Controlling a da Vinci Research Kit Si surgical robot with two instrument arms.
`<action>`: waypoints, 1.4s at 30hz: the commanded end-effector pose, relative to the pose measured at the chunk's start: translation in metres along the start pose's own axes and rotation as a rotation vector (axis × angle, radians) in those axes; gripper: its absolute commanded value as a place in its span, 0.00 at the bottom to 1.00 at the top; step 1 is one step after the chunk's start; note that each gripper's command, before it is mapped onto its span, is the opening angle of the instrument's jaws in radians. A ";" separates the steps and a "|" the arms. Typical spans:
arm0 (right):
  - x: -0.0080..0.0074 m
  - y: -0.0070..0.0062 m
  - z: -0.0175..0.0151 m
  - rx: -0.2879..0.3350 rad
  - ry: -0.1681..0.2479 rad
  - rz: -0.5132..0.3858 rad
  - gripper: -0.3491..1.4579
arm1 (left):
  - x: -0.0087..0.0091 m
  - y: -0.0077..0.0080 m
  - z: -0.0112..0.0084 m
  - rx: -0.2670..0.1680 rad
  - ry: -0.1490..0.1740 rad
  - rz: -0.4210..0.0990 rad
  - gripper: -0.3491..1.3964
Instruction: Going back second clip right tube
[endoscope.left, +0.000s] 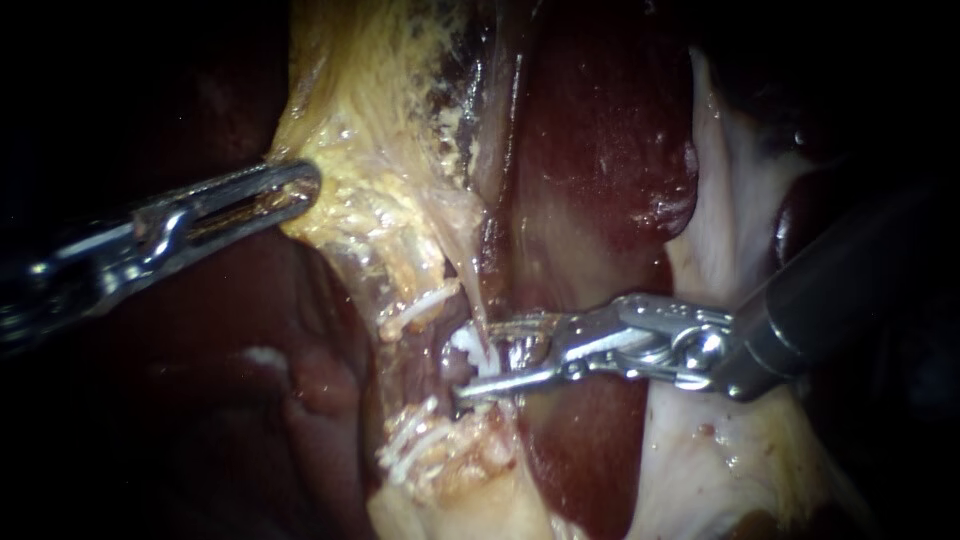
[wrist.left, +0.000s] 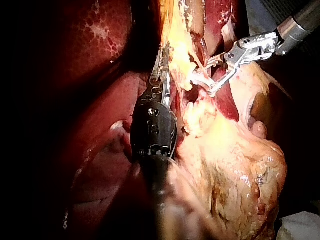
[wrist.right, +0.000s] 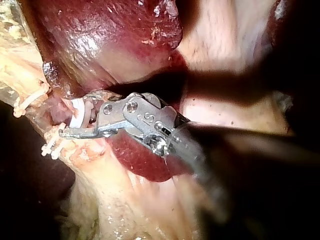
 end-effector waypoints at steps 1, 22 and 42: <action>-0.0001 0.0002 -0.0003 -0.004 0.002 0.003 0.52 | 0.0000 0.0000 -0.0001 0.000 0.000 0.000 0.00; -0.0038 -0.0020 0.0090 0.086 -0.028 0.103 0.52 | 0.0000 -0.0004 -0.0001 -0.003 -0.001 -0.001 0.00; -0.0007 0.0006 0.0013 0.065 0.004 0.060 0.52 | 0.0000 -0.0003 -0.0002 -0.003 -0.001 -0.001 0.00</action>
